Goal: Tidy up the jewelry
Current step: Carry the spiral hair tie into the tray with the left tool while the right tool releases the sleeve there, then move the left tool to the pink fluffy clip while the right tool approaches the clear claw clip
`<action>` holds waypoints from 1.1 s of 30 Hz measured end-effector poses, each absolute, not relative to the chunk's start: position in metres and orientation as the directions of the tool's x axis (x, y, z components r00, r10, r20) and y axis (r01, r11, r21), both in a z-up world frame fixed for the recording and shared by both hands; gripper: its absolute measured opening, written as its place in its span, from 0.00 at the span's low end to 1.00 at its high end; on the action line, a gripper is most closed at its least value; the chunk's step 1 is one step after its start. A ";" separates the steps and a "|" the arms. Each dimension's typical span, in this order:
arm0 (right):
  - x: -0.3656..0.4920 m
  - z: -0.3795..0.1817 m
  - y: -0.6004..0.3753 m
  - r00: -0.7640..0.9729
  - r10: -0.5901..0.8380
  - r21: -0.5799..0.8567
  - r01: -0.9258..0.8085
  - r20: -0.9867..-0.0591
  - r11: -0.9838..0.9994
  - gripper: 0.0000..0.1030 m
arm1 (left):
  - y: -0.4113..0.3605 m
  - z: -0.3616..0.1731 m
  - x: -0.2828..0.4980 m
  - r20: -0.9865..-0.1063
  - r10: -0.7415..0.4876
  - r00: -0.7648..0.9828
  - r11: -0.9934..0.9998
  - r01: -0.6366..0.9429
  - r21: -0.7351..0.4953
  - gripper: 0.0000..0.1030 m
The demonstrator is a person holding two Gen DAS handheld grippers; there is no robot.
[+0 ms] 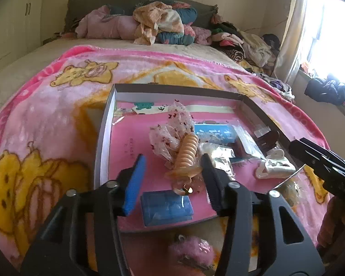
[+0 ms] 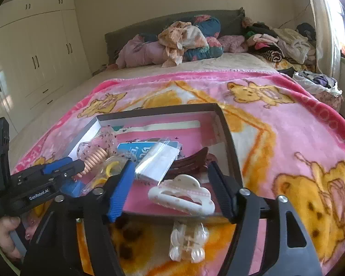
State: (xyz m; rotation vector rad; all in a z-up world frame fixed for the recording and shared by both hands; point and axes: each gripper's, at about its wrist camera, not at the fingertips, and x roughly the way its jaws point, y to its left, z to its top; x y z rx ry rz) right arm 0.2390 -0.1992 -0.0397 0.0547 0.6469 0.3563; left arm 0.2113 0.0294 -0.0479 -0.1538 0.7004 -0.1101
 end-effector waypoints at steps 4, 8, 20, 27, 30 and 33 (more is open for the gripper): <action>0.227 -0.040 -0.205 0.746 0.338 0.157 -0.305 -0.574 0.940 0.67 | 0.028 -0.044 0.203 -0.619 -0.151 0.771 0.984 0.054 -0.173 0.47; 0.216 -0.042 -0.210 0.749 0.334 0.158 -0.300 -0.573 0.941 0.68 | 0.028 -0.041 0.194 -0.603 -0.154 0.783 0.983 0.060 -0.173 0.58; 0.190 -0.049 -0.221 0.740 0.335 0.164 -0.297 -0.583 0.941 0.73 | 0.026 -0.033 0.169 -0.581 -0.165 0.797 0.982 0.079 -0.171 0.83; 0.181 -0.052 -0.227 0.735 0.334 0.167 -0.293 -0.591 0.941 0.74 | 0.025 -0.039 0.154 -0.598 -0.167 0.784 0.984 0.090 -0.156 0.88; 0.176 -0.055 -0.230 0.731 0.335 0.171 -0.292 -0.595 0.941 0.74 | 0.024 -0.042 0.148 -0.610 -0.167 0.775 0.984 0.095 -0.150 0.88; 0.172 -0.056 -0.232 0.727 0.337 0.169 -0.296 -0.598 0.940 0.74 | 0.022 -0.045 0.144 -0.621 -0.174 0.764 0.983 0.100 -0.152 0.88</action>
